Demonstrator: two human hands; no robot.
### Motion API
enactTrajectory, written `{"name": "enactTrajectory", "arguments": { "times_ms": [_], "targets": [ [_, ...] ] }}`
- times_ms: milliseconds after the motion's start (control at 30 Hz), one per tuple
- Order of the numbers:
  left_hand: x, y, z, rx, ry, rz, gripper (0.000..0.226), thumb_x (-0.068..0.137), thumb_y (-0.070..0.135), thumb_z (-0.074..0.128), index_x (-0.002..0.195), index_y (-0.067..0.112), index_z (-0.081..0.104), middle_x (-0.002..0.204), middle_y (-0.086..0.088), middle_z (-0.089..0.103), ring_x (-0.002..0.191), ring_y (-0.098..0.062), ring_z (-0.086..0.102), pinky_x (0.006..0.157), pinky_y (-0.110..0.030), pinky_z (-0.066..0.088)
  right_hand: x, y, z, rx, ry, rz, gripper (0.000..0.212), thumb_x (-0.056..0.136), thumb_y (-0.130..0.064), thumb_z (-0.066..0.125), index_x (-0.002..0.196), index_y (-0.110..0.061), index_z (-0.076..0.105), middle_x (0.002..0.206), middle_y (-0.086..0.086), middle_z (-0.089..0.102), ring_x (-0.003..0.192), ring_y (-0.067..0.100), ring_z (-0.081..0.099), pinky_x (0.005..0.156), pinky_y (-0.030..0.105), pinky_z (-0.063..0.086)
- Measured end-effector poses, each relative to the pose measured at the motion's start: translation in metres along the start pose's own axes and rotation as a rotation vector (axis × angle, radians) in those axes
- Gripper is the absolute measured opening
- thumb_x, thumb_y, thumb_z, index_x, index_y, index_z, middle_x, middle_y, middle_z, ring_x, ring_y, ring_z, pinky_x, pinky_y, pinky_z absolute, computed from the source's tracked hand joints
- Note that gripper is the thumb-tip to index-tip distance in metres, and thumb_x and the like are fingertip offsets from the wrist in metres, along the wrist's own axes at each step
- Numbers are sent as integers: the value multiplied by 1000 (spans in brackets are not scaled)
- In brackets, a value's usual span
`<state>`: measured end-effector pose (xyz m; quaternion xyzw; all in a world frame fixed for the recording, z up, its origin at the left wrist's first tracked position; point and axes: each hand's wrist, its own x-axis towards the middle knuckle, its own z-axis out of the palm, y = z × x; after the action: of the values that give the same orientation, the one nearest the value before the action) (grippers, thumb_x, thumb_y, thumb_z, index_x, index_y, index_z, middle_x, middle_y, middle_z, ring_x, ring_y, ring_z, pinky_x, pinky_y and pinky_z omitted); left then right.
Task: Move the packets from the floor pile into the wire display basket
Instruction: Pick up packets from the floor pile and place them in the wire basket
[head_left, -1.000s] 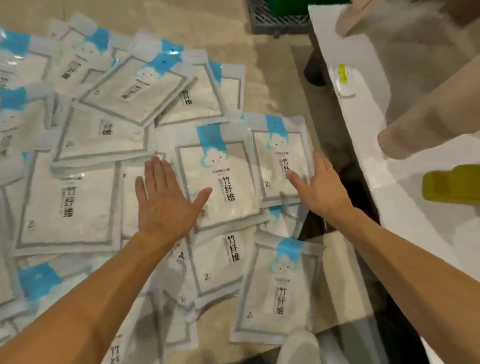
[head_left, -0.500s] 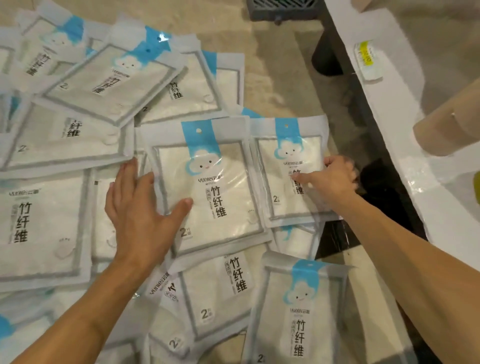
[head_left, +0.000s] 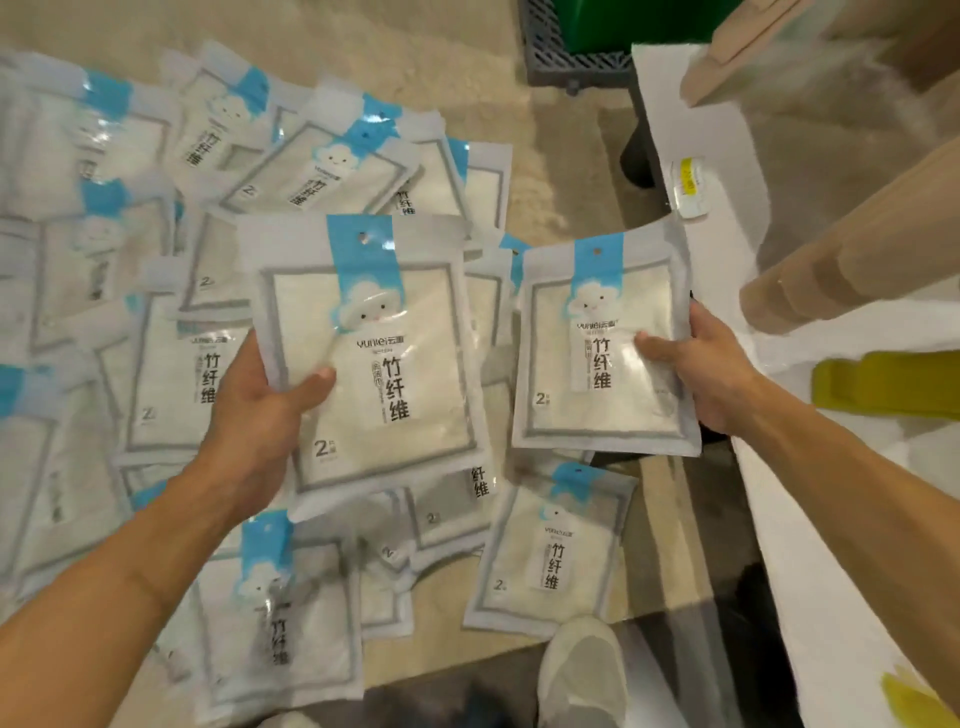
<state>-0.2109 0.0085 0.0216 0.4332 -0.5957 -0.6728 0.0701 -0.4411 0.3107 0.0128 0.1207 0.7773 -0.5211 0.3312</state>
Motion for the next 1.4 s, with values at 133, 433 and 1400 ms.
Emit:
{"name": "enactTrajectory", "arguments": {
  "times_ms": [133,433,1400],
  "targets": [
    [-45,57,-33,-52,-7,-77,42,91,-8,63,124,18,65,110,-1,78,99,-22,75,77,-32,63,-66,-63,-6,50,-119,35,31,95,4,64,116,-20,64,111,7,78,100,30,76,85,49,63],
    [-184,270,-126,-182,54,-125,42,92,-8,59,130,11,61,113,-12,76,96,-29,76,73,-42,64,-261,-278,-5,36,-318,-19,36,96,2,61,127,-14,64,113,14,77,100,32,76,76,43,65],
    [-747,629,-398,-509,709,442,47,83,0,60,130,9,61,114,-16,75,98,-35,75,71,-45,64,-813,-662,137,-50,-1001,-565,21,94,5,62,107,-10,68,89,10,80,72,21,77,57,34,63]
  ]
}}
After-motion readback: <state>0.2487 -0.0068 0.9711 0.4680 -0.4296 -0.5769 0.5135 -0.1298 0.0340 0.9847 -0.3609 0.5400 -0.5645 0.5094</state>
